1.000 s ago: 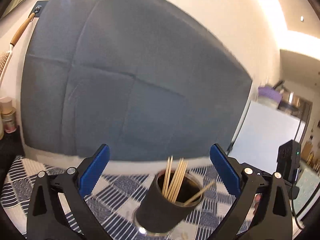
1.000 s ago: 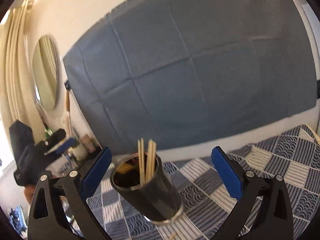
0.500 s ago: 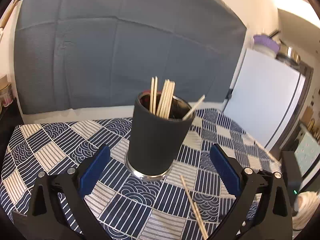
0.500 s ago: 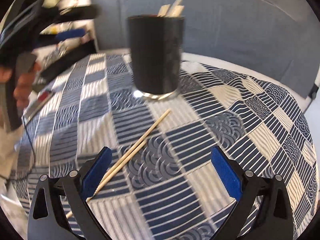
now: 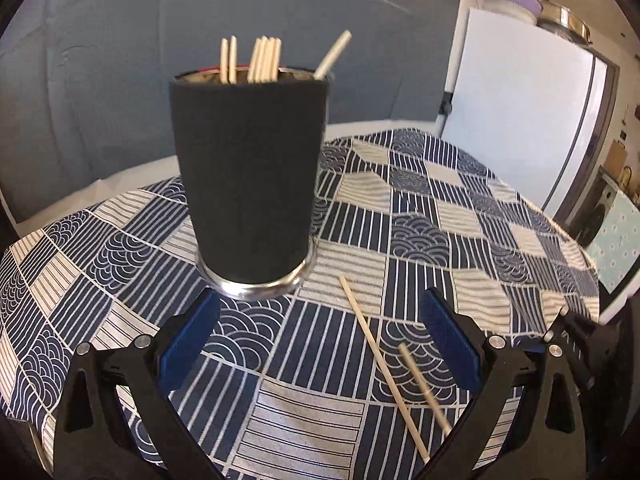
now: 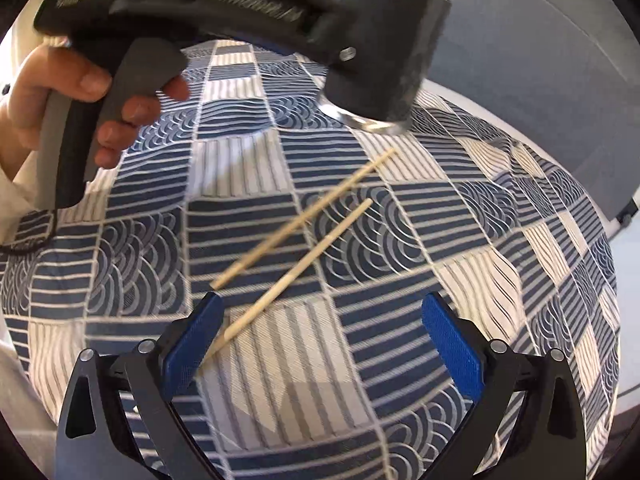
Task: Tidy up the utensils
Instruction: 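Close the right tool on a chopstick while the left tool grasps the other, then lift both held chopsticks upright and carry them above the black cup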
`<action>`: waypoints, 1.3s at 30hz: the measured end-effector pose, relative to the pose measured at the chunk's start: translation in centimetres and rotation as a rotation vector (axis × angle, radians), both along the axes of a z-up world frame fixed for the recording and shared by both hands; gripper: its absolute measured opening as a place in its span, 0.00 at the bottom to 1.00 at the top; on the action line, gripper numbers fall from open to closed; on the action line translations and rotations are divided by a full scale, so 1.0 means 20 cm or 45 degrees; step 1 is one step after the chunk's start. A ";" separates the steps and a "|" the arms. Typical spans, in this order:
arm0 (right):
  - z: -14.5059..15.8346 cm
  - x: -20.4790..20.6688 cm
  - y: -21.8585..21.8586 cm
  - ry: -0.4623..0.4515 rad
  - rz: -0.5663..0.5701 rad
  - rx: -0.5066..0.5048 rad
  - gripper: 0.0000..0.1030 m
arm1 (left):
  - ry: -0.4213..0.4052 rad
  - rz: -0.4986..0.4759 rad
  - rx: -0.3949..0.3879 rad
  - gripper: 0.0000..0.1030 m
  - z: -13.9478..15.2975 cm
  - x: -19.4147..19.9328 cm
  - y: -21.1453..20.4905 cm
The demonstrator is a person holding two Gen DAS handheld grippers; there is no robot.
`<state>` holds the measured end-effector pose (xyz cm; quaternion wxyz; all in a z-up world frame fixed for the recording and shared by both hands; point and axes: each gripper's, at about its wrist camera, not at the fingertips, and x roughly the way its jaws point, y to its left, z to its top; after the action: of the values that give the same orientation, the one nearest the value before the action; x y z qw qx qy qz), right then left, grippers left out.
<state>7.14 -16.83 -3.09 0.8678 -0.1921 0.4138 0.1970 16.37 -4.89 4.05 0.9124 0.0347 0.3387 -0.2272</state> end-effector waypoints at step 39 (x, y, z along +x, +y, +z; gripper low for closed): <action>0.09 0.42 -0.63 0.289 -0.040 0.390 0.05 | 0.524 0.023 -0.030 0.05 -0.17 -0.07 0.34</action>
<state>15.56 -29.46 -1.35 0.8376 -0.0278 0.4770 0.2646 15.04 1.85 0.63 0.8262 -0.0263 0.5156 -0.2253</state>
